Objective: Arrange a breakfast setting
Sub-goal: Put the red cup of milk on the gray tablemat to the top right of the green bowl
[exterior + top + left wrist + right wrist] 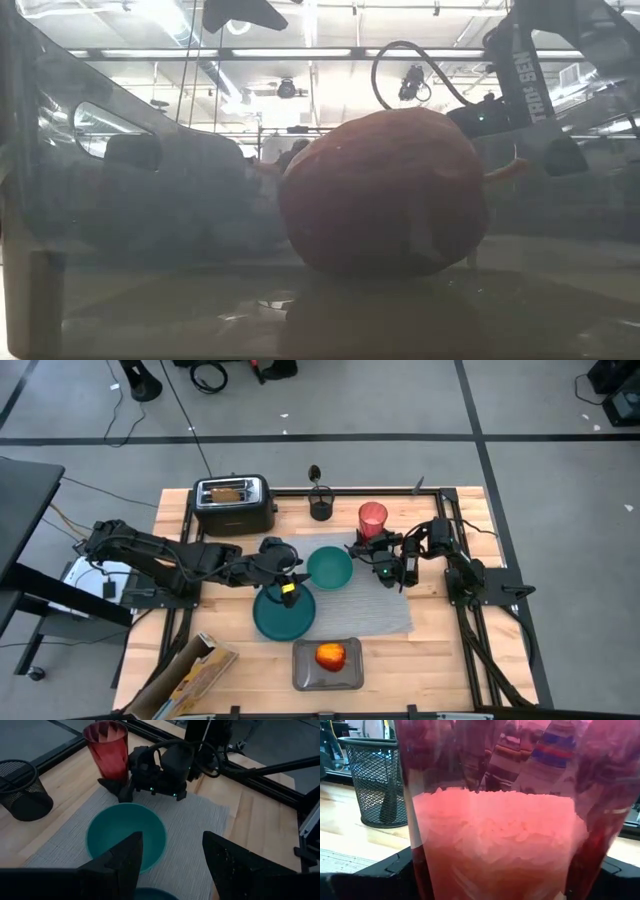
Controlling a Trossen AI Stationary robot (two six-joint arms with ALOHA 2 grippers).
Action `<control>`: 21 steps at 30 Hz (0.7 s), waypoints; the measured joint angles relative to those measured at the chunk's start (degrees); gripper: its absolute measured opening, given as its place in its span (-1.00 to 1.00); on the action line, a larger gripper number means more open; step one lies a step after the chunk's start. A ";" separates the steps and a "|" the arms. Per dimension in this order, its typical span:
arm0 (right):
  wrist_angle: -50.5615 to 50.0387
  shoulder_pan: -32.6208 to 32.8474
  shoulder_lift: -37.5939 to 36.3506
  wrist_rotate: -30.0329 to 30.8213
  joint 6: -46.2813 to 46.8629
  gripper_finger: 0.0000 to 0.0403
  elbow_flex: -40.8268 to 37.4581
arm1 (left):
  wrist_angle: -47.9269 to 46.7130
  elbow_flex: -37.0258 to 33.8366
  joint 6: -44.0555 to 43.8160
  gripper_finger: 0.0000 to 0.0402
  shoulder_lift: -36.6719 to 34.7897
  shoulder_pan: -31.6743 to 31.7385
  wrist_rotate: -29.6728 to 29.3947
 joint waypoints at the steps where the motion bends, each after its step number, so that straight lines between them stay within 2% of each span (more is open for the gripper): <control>1: -0.71 -0.05 0.12 -0.42 -0.28 0.83 -0.05 | -0.02 0.00 0.16 0.06 0.00 0.00 -0.02; 9: -0.52 0.35 -0.27 -2.18 -0.75 0.93 -0.11 | -0.02 0.00 -0.03 0.06 0.00 0.02 -0.02; 21: -0.30 1.35 -6.54 -1.93 -3.37 0.94 -3.27 | -0.07 0.00 -0.03 0.06 0.00 0.02 0.00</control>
